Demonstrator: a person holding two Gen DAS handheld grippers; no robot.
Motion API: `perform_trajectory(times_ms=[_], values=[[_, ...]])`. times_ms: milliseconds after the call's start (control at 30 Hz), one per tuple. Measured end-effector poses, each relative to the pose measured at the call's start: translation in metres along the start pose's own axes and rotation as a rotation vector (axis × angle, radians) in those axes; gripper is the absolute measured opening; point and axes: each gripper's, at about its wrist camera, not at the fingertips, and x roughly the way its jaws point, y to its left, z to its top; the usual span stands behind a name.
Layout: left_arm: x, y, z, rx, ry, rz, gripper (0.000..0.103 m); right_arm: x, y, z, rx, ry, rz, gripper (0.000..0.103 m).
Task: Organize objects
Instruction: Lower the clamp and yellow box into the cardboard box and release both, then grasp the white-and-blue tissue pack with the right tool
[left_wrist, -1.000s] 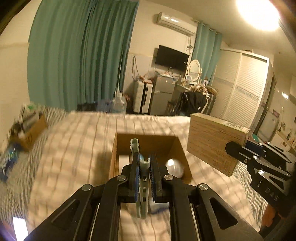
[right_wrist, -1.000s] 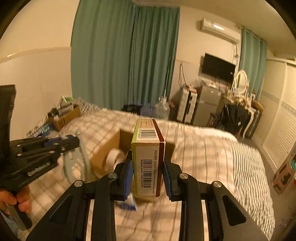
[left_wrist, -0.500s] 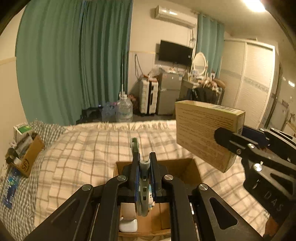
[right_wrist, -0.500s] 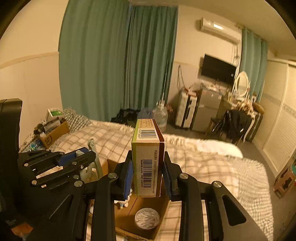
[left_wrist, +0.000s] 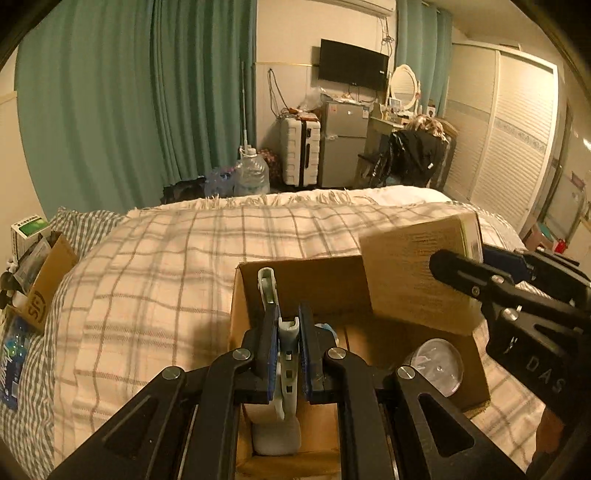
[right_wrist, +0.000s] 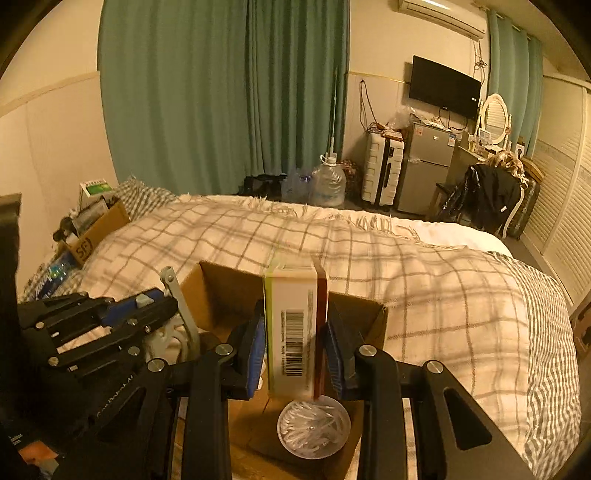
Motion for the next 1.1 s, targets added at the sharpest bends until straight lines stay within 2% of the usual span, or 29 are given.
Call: perform_trajectory(times_ms=[100,133,167,200,233,267,333,400,467,667,800,900,967,1100], values=[[-0.01,-0.004,0.001,0.024,0.005,0.011,0.015,-0.015,-0.001,0.006,-0.001,-0.026,0.001,0.035],[-0.013,-0.006,0.003,0.034,0.008,0.012,0.022,-0.02,-0.001,0.009,-0.001,-0.032,-0.002,0.044],[-0.017,-0.008,0.003,0.043,0.009,0.017,0.037,-0.027,-0.001,0.011,0.002,-0.043,-0.006,0.051],[-0.023,-0.01,0.003,0.051,0.006,0.026,0.048,-0.038,-0.003,0.013,0.007,-0.06,-0.007,0.053],[-0.031,-0.012,0.003,0.052,-0.009,0.039,0.066,-0.047,-0.004,0.015,0.011,-0.074,-0.007,0.054],[-0.038,-0.012,0.002,0.048,-0.024,0.046,0.073,-0.059,-0.005,0.016,0.012,-0.086,-0.01,0.055],[-0.055,-0.012,0.001,0.041,-0.037,0.044,0.077,-0.078,-0.005,0.018,0.006,-0.101,-0.029,0.061],[-0.068,-0.012,0.0,0.035,-0.04,0.058,0.084,-0.1,-0.006,0.017,-0.007,-0.12,-0.057,0.066],[-0.086,-0.011,-0.004,0.029,-0.06,0.069,0.097,-0.128,-0.006,0.013,-0.021,-0.144,-0.082,0.07],[-0.133,-0.011,-0.024,0.055,-0.114,0.099,0.103,-0.182,-0.007,-0.005,-0.036,-0.183,-0.135,0.088],[-0.148,-0.009,-0.047,0.064,-0.132,0.136,0.103,-0.198,-0.01,-0.026,-0.012,-0.187,-0.154,0.092],[-0.15,-0.008,-0.066,0.044,-0.139,0.152,0.103,-0.194,-0.01,-0.047,0.019,-0.191,-0.163,0.102],[-0.142,-0.004,-0.081,0.019,-0.129,0.152,0.103,-0.185,-0.009,-0.062,0.035,-0.197,-0.156,0.103],[-0.114,0.008,-0.112,-0.057,-0.096,0.167,0.103,-0.135,-0.004,-0.099,0.085,-0.141,-0.159,0.103]])
